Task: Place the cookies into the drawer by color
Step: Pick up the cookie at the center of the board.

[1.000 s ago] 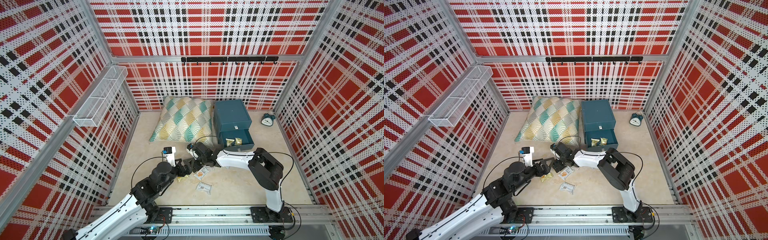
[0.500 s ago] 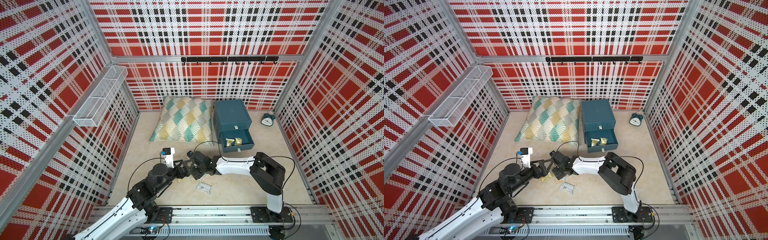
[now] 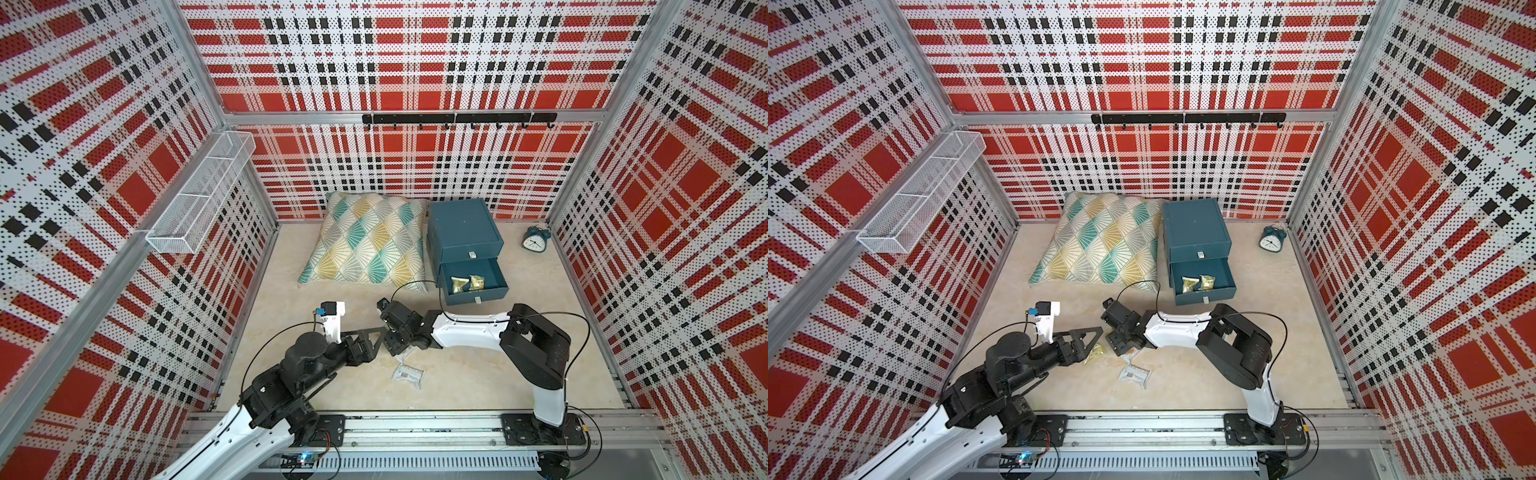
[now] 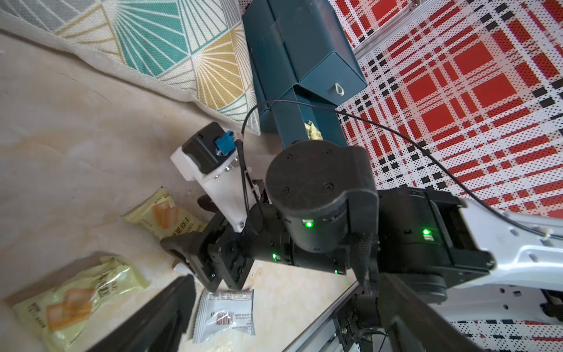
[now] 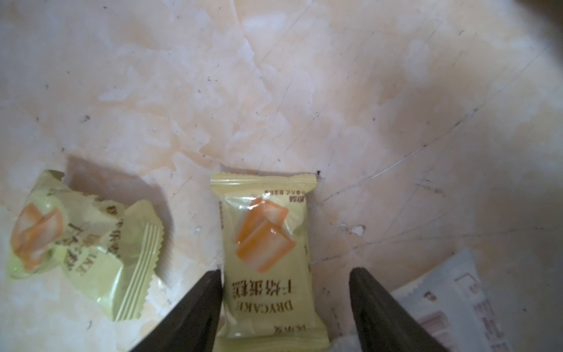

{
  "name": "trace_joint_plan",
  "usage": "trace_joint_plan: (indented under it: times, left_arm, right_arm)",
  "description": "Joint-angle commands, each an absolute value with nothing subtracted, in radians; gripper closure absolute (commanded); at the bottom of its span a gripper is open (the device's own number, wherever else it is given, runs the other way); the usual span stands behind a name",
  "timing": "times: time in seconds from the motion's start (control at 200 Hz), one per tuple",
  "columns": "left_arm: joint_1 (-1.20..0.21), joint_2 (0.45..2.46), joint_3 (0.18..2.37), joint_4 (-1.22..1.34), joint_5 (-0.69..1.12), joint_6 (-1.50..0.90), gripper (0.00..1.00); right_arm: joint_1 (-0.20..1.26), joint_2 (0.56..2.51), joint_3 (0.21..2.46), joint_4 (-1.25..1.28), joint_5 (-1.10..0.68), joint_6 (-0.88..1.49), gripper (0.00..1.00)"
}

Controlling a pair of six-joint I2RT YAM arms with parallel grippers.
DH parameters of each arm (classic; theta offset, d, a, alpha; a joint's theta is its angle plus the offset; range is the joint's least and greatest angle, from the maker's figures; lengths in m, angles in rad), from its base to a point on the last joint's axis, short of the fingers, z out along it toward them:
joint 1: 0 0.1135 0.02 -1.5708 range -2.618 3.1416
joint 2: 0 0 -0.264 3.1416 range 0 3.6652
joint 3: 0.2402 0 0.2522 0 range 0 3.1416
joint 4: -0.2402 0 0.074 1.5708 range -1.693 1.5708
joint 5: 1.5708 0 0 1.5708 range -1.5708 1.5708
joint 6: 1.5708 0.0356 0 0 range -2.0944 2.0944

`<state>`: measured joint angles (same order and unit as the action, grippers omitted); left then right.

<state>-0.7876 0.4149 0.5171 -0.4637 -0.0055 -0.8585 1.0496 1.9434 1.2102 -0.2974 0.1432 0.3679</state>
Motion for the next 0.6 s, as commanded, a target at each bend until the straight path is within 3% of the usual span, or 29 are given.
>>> trace_joint_plan:
  times: [0.0, 0.271, 0.596]
  left_arm:
    - [-0.795, 0.415, 0.607, -0.625, -0.078, -0.843, 0.01]
    - [-0.794, 0.477, 0.654, -0.758, -0.141, -0.789, 0.01]
    - [-0.797, 0.503, 0.645, -0.7, -0.111, -0.78, 0.01]
  right_arm:
    - [1.046, 1.972, 1.234, -0.312, 0.168, 0.395, 0.34]
    - [1.033, 1.966, 1.243, -0.327, 0.186, 0.434, 0.57]
    - [0.996, 1.807, 1.139, -0.246, 0.154, 0.491, 0.67]
